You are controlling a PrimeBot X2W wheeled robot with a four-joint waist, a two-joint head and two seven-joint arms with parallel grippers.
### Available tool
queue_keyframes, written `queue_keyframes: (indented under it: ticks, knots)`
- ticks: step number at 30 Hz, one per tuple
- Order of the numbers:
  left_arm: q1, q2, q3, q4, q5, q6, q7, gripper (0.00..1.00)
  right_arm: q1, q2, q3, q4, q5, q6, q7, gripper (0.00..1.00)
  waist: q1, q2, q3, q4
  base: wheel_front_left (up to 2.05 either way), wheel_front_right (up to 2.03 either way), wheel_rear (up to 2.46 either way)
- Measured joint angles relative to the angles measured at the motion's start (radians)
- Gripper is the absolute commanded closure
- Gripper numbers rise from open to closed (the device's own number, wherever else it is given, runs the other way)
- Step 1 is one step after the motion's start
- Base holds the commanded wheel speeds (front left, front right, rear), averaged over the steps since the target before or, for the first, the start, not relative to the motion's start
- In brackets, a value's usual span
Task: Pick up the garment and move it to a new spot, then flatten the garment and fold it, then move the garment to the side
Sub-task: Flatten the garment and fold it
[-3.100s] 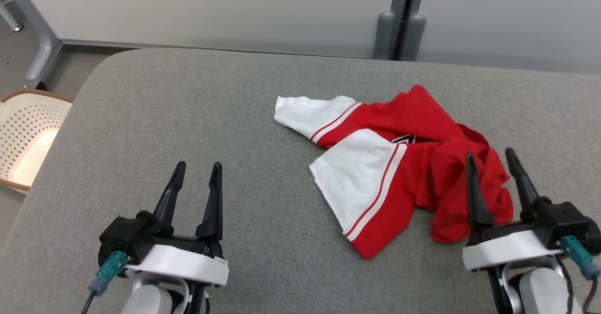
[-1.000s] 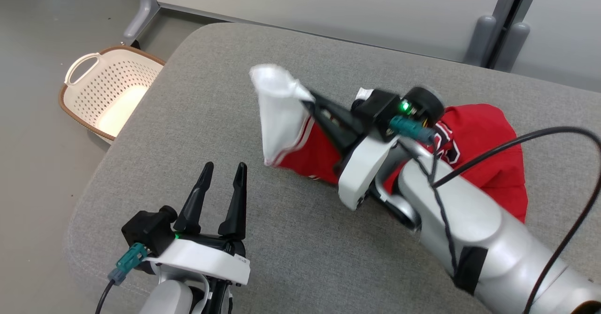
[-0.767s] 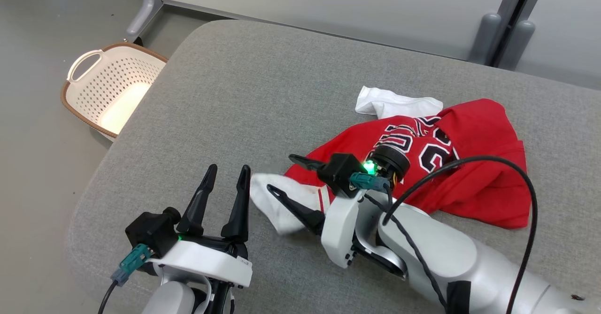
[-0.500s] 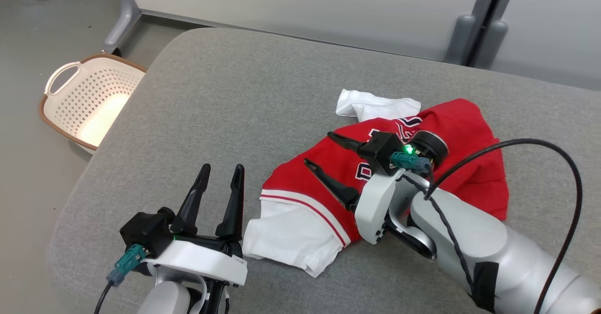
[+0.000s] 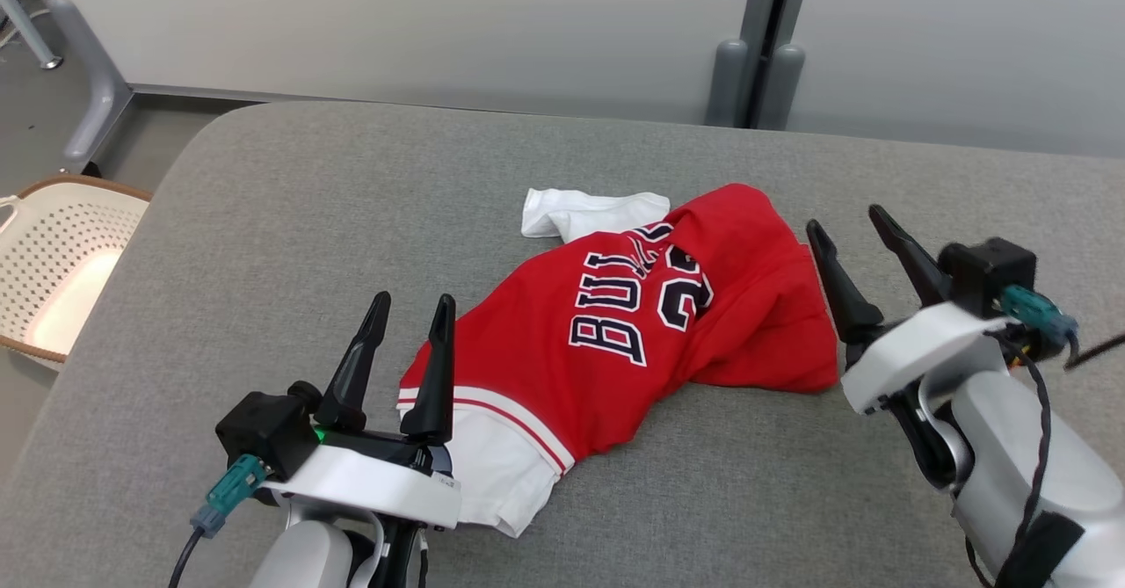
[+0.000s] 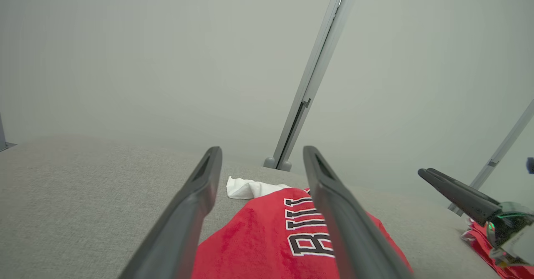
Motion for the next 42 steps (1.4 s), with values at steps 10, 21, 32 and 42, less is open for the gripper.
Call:
queue_keyframes:
  ticks: [10, 21, 32, 42]
  knots:
    - [0.015, 0.0, -0.006, 0.003, 0.002, -0.003, 0.0, 0.0, 0.325, 0.12, -0.348, -0.211, -0.188, 0.0, -0.003, 0.0, 0.0, 0.0, 0.009, -0.057, 0.0, 0.0, 0.0]
    - [-0.003, 0.0, -0.029, 0.013, 0.0, -0.007, 0.0, 0.0, 0.363, 0.202, -0.31, -0.312, -0.207, 0.0, 0.162, 0.0, 0.0, 0.0, 0.032, -0.033, 0.0, 0.0, 0.0]
    - [-0.009, 0.0, -0.041, 0.014, -0.018, 0.001, 0.0, 0.0, 0.334, 0.222, -0.306, -0.265, -0.089, 0.0, 0.299, 0.0, 0.0, 0.0, 0.077, 0.047, 0.0, 0.0, 0.0]
    - [-0.014, 0.0, -0.044, 0.015, -0.023, 0.006, 0.0, 0.0, 0.288, 0.222, -0.334, -0.178, -0.085, 0.0, 0.281, 1.0, 0.0, 0.0, 0.092, 0.088, 0.0, 0.0, 0.0]
